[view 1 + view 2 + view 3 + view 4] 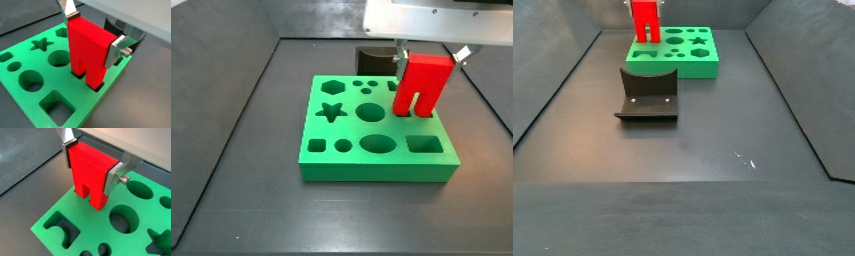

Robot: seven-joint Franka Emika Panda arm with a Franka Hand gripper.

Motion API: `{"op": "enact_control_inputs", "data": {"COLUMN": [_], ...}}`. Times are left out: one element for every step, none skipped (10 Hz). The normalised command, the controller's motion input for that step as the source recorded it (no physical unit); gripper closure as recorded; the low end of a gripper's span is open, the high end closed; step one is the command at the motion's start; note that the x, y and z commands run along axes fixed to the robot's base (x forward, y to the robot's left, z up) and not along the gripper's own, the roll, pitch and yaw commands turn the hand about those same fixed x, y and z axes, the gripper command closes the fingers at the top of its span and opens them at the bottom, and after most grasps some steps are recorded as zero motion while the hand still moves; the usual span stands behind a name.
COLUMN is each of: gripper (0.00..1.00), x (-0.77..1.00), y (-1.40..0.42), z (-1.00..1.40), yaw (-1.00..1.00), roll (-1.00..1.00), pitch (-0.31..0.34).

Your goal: Insert the double-square object.

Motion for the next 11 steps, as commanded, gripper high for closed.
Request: {"op": "enact_control_inputs", "data": {"gripper": [1.00, 1.00, 1.00, 1.00, 1.00, 1.00, 1.00, 1.00, 1.00, 1.00, 1.00], "x": [0.52, 0.52, 0.42, 0.25, 0.05, 0.00, 0.00, 0.00, 0.00, -0.03, -0.08], "y": [0.00, 0.00, 0.00, 0.00, 0.00, 0.00, 0.00, 0.00, 0.00, 0.01, 0.03], "z": [-0.24, -0.24, -0.21, -0.17, -0.13, -0.12, -0.10, -0.09, -0.09, -0.12, -0.14], "yaw": [0.00, 0.13, 0.08, 0.03, 0.01, 0.05, 0.04, 0.02, 0.04, 0.00, 0.00], "roll": [-0.04, -0.14, -0.26, -0.22, -0.27, -0.31, -0.32, -0.31, -0.27, -0.19, -0.11], "pitch": [0.073, 0.084, 0.070, 0.034, 0.000, 0.000, 0.000, 0.000, 0.000, -0.017, -0.037]}}
